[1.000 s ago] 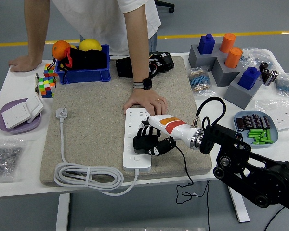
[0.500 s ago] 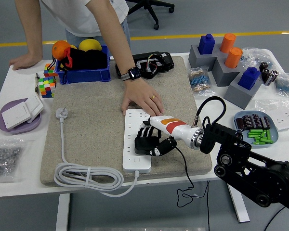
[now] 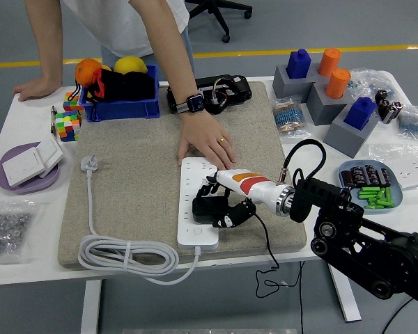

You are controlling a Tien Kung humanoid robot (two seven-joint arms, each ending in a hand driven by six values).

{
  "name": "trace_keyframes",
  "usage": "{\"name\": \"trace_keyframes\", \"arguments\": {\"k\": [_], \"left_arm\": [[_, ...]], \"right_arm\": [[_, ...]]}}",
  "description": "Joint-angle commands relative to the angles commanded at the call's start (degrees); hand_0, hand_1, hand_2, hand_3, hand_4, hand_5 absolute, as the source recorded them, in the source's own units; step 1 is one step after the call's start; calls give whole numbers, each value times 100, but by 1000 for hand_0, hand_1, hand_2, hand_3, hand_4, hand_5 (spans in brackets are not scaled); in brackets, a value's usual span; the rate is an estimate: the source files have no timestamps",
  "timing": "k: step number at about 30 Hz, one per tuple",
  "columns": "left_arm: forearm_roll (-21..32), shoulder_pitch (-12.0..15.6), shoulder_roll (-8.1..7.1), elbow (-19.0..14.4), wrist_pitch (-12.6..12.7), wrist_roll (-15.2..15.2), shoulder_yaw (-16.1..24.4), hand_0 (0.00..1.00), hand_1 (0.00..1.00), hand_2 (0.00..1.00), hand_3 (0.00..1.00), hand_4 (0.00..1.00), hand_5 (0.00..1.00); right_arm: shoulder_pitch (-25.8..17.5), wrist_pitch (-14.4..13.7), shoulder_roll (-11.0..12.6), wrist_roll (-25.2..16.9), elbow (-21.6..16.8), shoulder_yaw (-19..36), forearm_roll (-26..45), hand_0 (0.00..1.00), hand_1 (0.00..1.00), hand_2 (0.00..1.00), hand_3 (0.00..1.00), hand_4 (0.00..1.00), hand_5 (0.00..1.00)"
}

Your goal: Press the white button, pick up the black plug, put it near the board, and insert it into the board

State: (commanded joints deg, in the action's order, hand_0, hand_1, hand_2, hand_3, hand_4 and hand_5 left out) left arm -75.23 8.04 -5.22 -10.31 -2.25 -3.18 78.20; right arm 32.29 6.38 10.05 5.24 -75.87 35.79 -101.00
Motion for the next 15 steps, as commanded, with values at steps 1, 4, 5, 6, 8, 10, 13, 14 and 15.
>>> {"name": "trace_keyframes", "arguments": {"k": [1,4,5,6,8,10,13,14,15], "left_arm": [[1,2,2,0,1,1,2,810,780,734,784,590,529],[-1,6,5,0,0,-2,1,810,780,734,784,590,528],[-3,7,5,0,0,-3,5,810,780,734,784,590,528],[-2,8,4,0,1,-2,6,810,780,734,784,590,528],[-7,8,3,0,0,-4,7,810,780,734,784,590,528],[-10,8,4,0,1,-5,13,810,780,735,785,590,528],[-6,11,10,0,0,-5,9,810,780,735,785,590,528],[-4,13,12,0,0,-3,8,810,780,735,785,590,528],[-3,14,14,0,0,-2,8,810,780,735,785,590,528]], "right_arm": [[-3,-3,0,1,-1,5,-1,664,802,803,812,998,175],[-13,-15,-1,0,-16,25,-3,689,812,813,828,998,230],[-15,-16,-2,-2,-22,37,-2,689,812,813,828,998,230],[-17,-19,-3,-7,-28,49,3,689,812,813,828,998,230],[-21,-28,-3,-14,-40,70,11,689,812,813,828,998,230],[-31,-32,-2,-23,-54,102,16,690,813,812,830,998,235],[-54,-29,1,-34,-98,192,38,690,813,812,830,998,235],[-64,-29,1,-39,-117,227,47,690,813,812,830,998,235],[-71,-30,2,-42,-132,254,51,690,813,812,830,998,235]]}}
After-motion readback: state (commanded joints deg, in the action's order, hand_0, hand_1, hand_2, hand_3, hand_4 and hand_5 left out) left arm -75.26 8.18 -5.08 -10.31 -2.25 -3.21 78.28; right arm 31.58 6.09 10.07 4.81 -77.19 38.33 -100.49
